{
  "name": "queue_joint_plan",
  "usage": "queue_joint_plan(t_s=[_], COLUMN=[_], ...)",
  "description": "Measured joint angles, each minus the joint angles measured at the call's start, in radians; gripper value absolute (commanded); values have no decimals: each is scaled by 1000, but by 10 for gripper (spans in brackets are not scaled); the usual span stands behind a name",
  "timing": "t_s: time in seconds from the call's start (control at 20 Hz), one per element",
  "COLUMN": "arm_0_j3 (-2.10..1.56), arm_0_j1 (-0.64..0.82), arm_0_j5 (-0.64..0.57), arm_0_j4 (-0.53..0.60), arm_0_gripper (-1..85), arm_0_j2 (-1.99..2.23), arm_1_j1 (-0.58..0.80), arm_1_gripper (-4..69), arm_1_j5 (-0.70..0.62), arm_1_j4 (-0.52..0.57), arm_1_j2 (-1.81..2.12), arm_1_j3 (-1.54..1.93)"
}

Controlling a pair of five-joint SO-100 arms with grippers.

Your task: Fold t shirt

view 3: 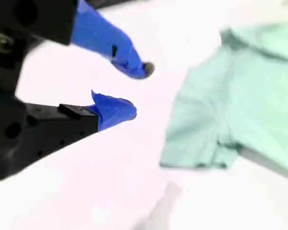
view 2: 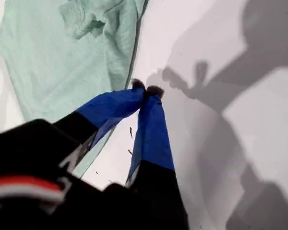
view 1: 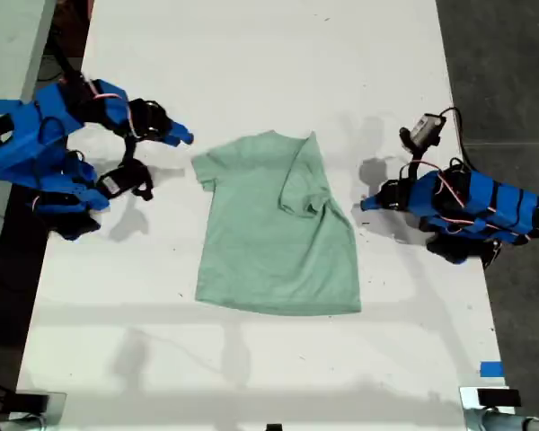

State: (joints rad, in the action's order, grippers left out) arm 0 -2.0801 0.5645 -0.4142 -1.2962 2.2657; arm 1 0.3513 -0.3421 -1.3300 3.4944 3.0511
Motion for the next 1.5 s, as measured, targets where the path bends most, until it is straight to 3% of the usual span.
queue_joint_plan(t_s=[0.15,0.25,0.7,0.75,0.8,0.9,1.2,1.25,1.3,1.35,1.5], arm_0_j3=[261,327,331,295,241,118,66,66,66,66,66], arm_0_j1=[-8,-15,77,104,135,179,179,179,179,179,170], arm_0_j5=[51,61,67,72,66,60,28,17,11,9,8], arm_0_j4=[-109,-89,-41,-9,40,143,193,195,193,187,186], arm_0_gripper=[306,291,234,211,120,61,-2,17,164,233,253], arm_0_j2=[-574,-739,-723,-690,-650,-600,-595,-595,-595,-595,-592], arm_1_j1=[0,5,5,5,5,5,5,5,5,5,5], arm_1_gripper=[12,12,12,12,12,12,12,12,12,12,12], arm_1_j5=[0,0,0,0,0,0,0,0,0,0,0], arm_1_j4=[-3,-3,-3,-3,-3,-3,-3,-3,-3,-3,-3], arm_1_j2=[0,0,0,0,0,0,0,0,0,0,0], arm_1_j3=[0,0,0,0,0,0,0,0,0,0,0])
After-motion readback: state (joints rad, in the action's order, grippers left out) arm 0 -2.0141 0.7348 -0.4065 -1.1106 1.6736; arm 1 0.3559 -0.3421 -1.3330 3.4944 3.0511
